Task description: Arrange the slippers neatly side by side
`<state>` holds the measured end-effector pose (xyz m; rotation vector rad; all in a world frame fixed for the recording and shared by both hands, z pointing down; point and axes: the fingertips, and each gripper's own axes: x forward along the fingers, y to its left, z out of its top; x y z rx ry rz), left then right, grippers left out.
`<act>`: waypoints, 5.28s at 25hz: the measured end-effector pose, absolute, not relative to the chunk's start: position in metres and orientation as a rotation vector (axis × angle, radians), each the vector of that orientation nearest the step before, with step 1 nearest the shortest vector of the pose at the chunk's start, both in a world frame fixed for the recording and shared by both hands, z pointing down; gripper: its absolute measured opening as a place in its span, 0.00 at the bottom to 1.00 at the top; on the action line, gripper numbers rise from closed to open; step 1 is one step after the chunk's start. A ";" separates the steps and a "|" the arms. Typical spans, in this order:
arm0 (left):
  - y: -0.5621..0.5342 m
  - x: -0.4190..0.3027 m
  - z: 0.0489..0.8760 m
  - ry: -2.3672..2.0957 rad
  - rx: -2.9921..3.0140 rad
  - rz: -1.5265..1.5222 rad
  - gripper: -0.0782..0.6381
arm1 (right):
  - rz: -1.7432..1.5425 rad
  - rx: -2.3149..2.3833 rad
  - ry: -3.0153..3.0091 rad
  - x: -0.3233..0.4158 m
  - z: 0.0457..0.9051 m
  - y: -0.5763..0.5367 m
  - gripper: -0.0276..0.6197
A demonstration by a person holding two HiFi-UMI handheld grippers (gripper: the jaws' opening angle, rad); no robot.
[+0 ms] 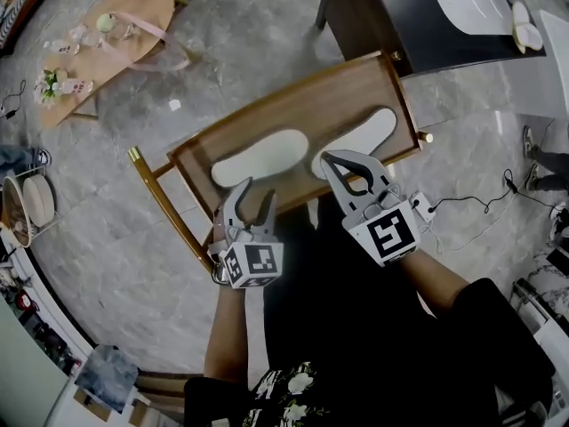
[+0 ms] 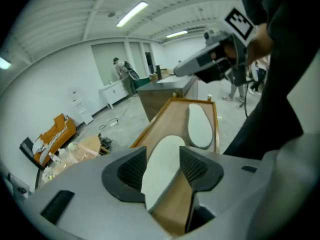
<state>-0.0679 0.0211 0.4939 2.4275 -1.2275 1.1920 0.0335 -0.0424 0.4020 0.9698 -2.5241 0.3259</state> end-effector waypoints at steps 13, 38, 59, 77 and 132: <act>0.032 -0.059 0.579 -0.922 2.517 1.487 0.42 | 0.417 1.095 -2.433 0.045 0.424 -0.018 0.04; 0.030 -0.052 0.628 -0.805 2.547 1.859 0.42 | 0.498 1.149 -2.345 0.050 0.445 -0.018 0.04; 0.012 -0.042 0.565 -1.114 2.534 1.516 0.16 | 0.459 1.113 -2.391 0.045 0.437 -0.023 0.04; -0.023 -0.061 0.509 -1.407 2.129 0.830 0.15 | 0.431 0.963 -2.426 0.037 0.446 -0.042 0.04; -0.010 -0.107 0.613 -1.619 1.414 0.374 0.16 | 0.583 0.778 -2.395 0.042 0.503 -0.067 0.04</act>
